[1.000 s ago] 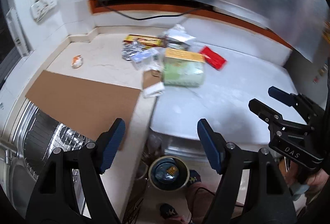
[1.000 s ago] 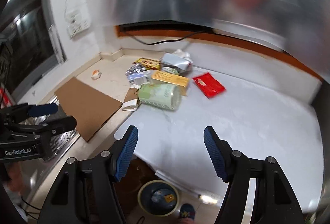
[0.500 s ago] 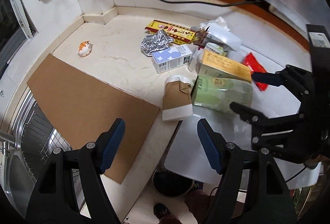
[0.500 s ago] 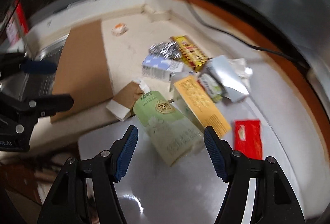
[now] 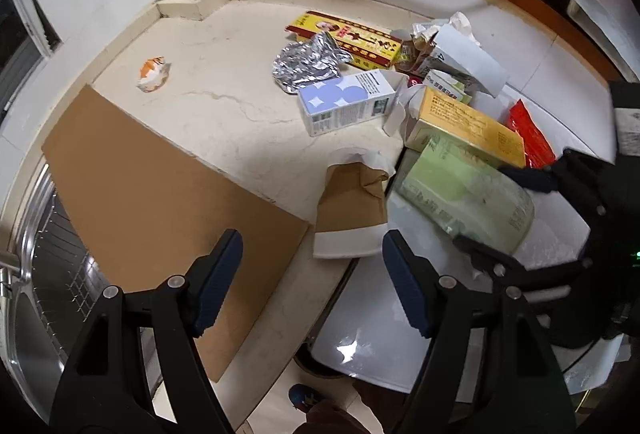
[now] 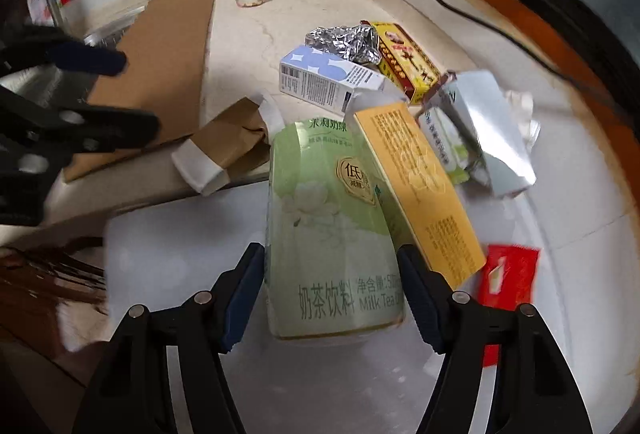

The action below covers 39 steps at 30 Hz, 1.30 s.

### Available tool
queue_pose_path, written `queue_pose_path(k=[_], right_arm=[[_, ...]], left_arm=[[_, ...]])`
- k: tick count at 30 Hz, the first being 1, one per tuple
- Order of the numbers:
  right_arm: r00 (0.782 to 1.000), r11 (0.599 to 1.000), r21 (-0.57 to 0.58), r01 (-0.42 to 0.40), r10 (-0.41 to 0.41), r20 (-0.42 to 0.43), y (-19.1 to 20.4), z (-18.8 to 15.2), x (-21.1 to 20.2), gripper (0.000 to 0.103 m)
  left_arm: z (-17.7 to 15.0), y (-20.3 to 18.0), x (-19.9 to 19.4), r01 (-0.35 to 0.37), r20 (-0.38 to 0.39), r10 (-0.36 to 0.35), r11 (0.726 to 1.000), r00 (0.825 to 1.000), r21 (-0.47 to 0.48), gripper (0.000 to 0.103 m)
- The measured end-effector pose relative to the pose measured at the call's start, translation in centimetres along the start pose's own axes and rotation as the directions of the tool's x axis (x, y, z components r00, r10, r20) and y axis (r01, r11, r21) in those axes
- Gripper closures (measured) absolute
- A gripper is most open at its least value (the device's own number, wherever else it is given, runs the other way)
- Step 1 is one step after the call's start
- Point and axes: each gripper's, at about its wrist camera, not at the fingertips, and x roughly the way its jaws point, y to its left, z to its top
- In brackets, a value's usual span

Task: Collect trash
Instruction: 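Grasp the green milk tea cup with the right tool while the left grasps the brown paper bag, then carry the milk tea cup and paper bag down over the trash bin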

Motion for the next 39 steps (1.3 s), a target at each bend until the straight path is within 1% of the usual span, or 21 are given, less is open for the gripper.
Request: queue_pose_path(k=[2, 5, 8, 13, 14, 16, 17, 18, 20, 22, 26, 31, 35, 39], right_arm=[[0.999, 0.997, 0.047, -0.053, 0.053, 0.006, -0.6, -0.6, -0.6, 0.036], [0.997, 0.993, 0.088, -0.073, 0.071, 0.020, -0.9, -1.5, -1.5, 0.036], [0.995, 0.983, 0.154, -0.103, 0.099, 0.034, -1.6, -2.7, -2.4, 0.036], [0.991, 0.943, 0.304, -0.133, 0.121, 0.058, -3.3, -5.4, -3.8, 0.036], [0.991, 0.936, 0.326, -0.133, 0.120, 0.059, -3.5, -5.8, -4.0, 0.036], [0.992, 0.922, 0.366, -0.128, 0.117, 0.053, -4.0, -6.7, -4.0, 0.036], [0.992, 0.918, 0.375, -0.126, 0.115, 0.050, -4.1, -7.1, -4.0, 0.036], [0.993, 0.914, 0.386, -0.121, 0.112, 0.045, -4.1, -7.5, -4.0, 0.036], [0.994, 0.910, 0.399, -0.110, 0.104, 0.037, -4.2, -7.9, -3.8, 0.036], [0.994, 0.904, 0.414, -0.109, 0.099, 0.044, -4.4, -8.5, -4.1, 0.036], [0.995, 0.889, 0.447, -0.098, 0.085, 0.049, -4.3, -9.1, -4.4, 0.037], [0.996, 0.872, 0.481, -0.087, 0.066, 0.061, -3.6, -9.6, -5.1, 0.037], [0.996, 0.862, 0.502, -0.075, 0.042, 0.076, -2.4, -10.0, -6.2, 0.037], [0.995, 0.846, 0.529, -0.065, 0.018, 0.094, -0.4, -10.5, -7.5, 0.037]], left_arm=[[0.4, -0.3, 0.6, 0.015, -0.012, -0.015, 1.000, 1.000, 0.006, 0.033], [1.1, -0.8, 2.0, 0.034, -0.035, -0.033, 0.999, 0.999, 0.010, 0.033], [1.9, -1.1, 3.6, 0.051, -0.060, -0.051, 0.999, 0.997, 0.002, 0.033], [3.0, -1.4, 6.5, 0.053, -0.105, -0.053, 0.999, 0.993, -0.006, 0.033], [3.2, -1.5, 7.0, 0.052, -0.113, -0.052, 0.999, 0.992, -0.008, 0.034], [3.3, -1.7, 7.9, 0.052, -0.131, -0.052, 0.999, 0.990, -0.004, 0.041], [3.3, -1.8, 8.4, 0.052, -0.144, -0.052, 0.999, 0.988, -0.004, 0.050], [3.2, -1.9, 8.9, 0.057, -0.162, -0.057, 0.998, 0.985, -0.005, 0.056], [3.1, -2.1, 9.0, 0.049, -0.144, -0.049, 0.999, 0.988, 0.001, 0.056], [3.0, -2.3, 9.0, 0.068, -0.147, -0.068, 0.998, 0.987, -0.003, 0.056], [2.5, -2.9, 7.9, 0.077, -0.114, -0.075, 0.997, 0.991, 0.012, 0.057], [1.2, -3.6, 5.2, 0.111, -0.081, -0.109, 0.994, 0.991, 0.024, 0.057], [-0.8, -3.9, 1.7, 0.133, -0.048, -0.130, 0.989, 0.990, 0.067, 0.057], [-3.3, -3.8, -1.8, 0.160, -0.021, -0.159, 0.981, 0.987, 0.107, 0.057]])
